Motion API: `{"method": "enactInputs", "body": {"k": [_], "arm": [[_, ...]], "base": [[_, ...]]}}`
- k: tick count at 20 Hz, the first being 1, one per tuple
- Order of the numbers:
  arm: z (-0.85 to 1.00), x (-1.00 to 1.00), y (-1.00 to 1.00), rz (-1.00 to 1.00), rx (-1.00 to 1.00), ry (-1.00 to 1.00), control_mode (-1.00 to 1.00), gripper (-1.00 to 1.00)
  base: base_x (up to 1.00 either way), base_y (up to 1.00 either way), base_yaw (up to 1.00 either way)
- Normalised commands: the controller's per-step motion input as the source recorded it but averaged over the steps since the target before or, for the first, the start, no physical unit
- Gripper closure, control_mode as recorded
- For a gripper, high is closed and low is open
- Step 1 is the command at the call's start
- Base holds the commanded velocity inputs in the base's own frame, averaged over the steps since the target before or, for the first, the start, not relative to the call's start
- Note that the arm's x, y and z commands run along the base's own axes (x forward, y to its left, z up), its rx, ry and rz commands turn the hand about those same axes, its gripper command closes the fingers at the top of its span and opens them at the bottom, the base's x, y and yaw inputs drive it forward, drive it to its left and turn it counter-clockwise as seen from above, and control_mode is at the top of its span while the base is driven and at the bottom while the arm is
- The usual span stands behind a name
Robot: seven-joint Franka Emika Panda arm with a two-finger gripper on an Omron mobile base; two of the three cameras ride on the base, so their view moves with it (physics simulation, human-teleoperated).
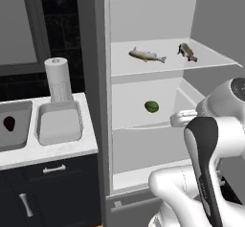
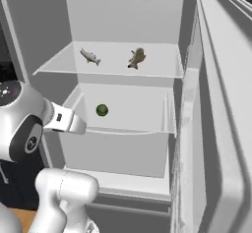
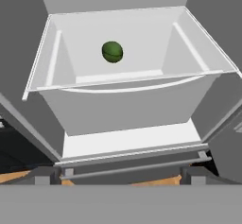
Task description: Place one avocado and one fish in each tupperware on the nearby counter, to pack two identical lunches.
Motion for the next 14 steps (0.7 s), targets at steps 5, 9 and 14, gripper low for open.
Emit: {"method": "enactInputs", "body": {"k": [5,9,14], "arm": [[0.00,0.00,0.00,0.00,0.00,0.00,1.00,-1.00],[0.00,0.00,0.00,0.00,0.00,0.00,1.00,-1.00],[0.00,0.00,0.00,0.00,0.00,0.00,1.00,-1.00]], "base": [[0.56,-0.10,0.03],[0.12,-0.09,0.00],[0.00,-0.01,0.00]]}}
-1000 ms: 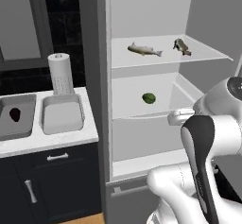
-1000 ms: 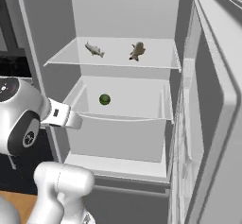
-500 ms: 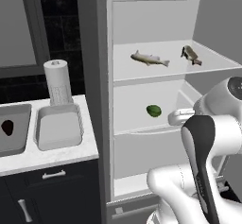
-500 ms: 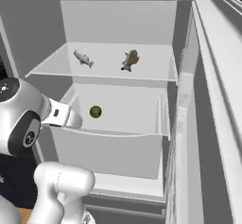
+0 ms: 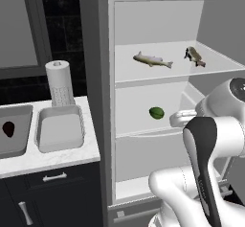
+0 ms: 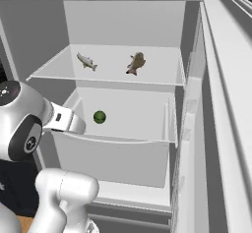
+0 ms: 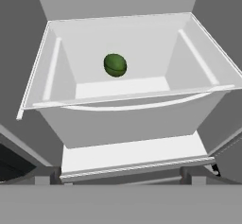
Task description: Place one avocado and one fish in each tupperware on the nearby counter, to pack two identical lunches.
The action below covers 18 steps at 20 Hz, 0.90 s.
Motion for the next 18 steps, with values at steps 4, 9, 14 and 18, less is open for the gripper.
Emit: {"method": "enactInputs", "body": {"k": [4,9,14,18], "arm": [[0.00,0.00,0.00,0.00,0.00,0.00,1.00,-1.00],[0.01,0.00,0.00,0.02,0.00,-0.07,-1.00,-1.00],[0.34,0.05,0.00,0.18,-0.01,-0.47,-1.00,-1.00],[0.80,0.21,0.00,0.27,0.00,-0.48,-1.00,-1.00]], "base": [[0.00,0.00,0.00],[0.00,0.00,0.00],[0.00,0.00,0.00],[0.00,0.00,0.00]]}}
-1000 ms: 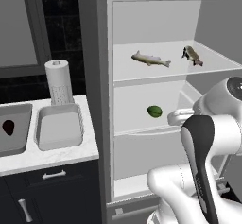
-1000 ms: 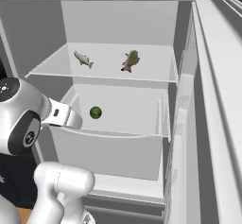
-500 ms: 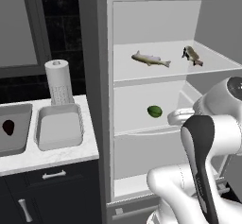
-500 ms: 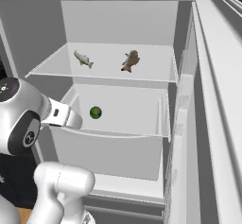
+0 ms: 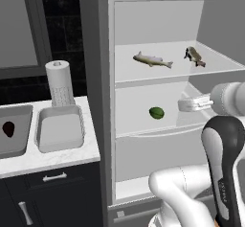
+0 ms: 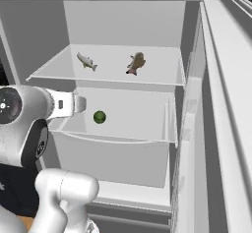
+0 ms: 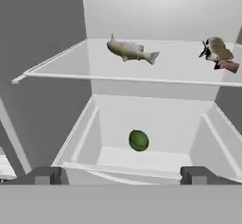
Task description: Place one avocado and one fish in each tupperware on the nearby counter, to pack two identical lunches.
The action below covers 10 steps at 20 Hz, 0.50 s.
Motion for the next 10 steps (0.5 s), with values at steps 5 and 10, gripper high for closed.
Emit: {"method": "enactInputs", "body": {"k": [5,10], "arm": [[0.92,0.08,0.06,0.20,-0.01,-0.41,-1.00,-1.00],[0.44,0.36,0.29,0.05,-0.10,-0.16,-1.00,-1.00]], "base": [[0.00,0.00,0.00],[0.00,0.00,0.00]]}}
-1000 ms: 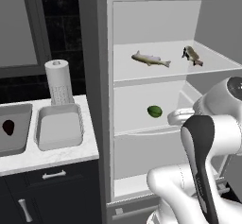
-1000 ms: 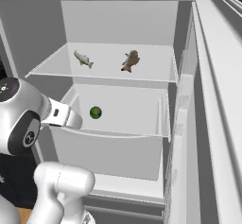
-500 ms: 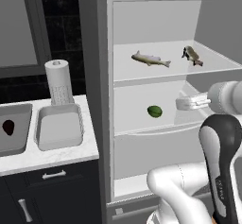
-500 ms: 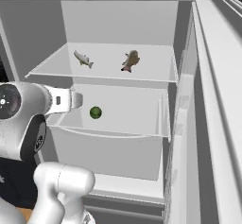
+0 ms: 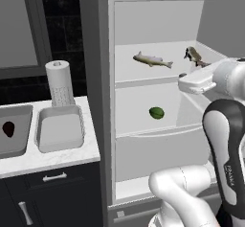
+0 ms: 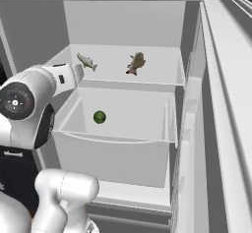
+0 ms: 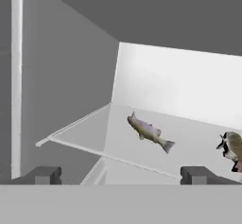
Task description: Place one avocado and one fish in each tupperware on the nearby counter, to pack two identical lunches.
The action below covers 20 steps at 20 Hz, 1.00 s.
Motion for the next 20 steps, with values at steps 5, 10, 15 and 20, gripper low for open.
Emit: {"method": "enactInputs", "body": {"k": [5,10,15,20], "arm": [[0.05,0.52,0.42,0.00,-0.05,-0.01,-1.00,-1.00],[0.00,0.84,0.04,-0.01,-0.01,0.15,-1.00,-1.00],[-0.06,0.91,-0.26,-0.04,0.00,0.31,-1.00,-1.00],[-0.12,0.89,0.00,-0.08,-0.02,0.32,-1.00,-1.00]], "base": [[0.00,0.00,0.00],[0.00,0.00,0.00],[0.00,0.00,0.00],[0.00,0.00,0.00]]}}
